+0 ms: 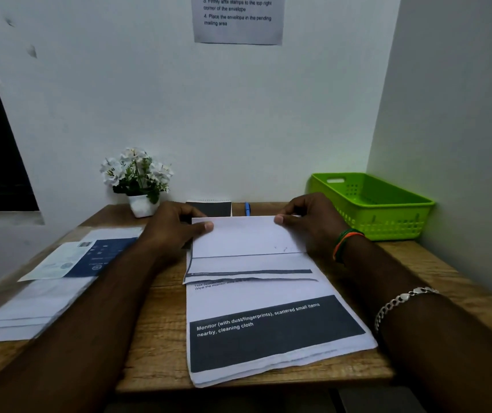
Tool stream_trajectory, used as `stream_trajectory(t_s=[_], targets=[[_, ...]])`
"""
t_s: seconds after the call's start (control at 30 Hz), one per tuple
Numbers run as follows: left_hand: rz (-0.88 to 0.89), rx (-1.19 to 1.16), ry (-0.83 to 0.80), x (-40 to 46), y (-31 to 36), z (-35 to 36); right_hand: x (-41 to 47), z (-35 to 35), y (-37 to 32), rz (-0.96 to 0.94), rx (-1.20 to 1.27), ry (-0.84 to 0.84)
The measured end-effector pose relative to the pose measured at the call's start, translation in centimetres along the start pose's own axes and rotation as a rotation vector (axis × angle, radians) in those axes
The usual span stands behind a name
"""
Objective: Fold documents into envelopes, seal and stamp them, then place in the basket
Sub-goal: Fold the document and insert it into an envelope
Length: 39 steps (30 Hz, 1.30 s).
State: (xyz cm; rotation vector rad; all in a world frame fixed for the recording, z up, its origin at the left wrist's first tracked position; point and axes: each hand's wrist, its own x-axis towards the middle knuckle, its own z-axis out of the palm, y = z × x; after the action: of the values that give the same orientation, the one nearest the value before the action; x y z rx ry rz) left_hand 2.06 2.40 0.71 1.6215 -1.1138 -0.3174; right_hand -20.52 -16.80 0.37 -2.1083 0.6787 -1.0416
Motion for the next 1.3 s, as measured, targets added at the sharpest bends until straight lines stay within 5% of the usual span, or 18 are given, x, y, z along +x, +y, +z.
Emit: stream_trajectory(t_s=[0.33,0.57,0.87,0.97,1.3], targets=[[0.12,0.043,0.087,-0.9,1.3,-0.5,-0.3,-1.3,-1.1,-0.1,-0.071,-0.081],[0.091,0.199,-0.067,-1.6,1.4,-0.8,-1.2,-2.4,-2.8,-0.175,-0.14,-0.184],[0.012,0.099,-0.186,-1.1,2.1,-1.4,-2.1,-2.9,-4.6,-0.141,-0.083,-0.451],[-0.038,0.105,-0.336,-1.3,2.0,-1.7,-2.1,-3.0,-4.5,-0.112,-0.13,-0.534],[0.147,0.447,-0.438,-1.5,1.2,-0.3,-2.4,-1.9,-3.7,0.035,-0.298,-0.684]])
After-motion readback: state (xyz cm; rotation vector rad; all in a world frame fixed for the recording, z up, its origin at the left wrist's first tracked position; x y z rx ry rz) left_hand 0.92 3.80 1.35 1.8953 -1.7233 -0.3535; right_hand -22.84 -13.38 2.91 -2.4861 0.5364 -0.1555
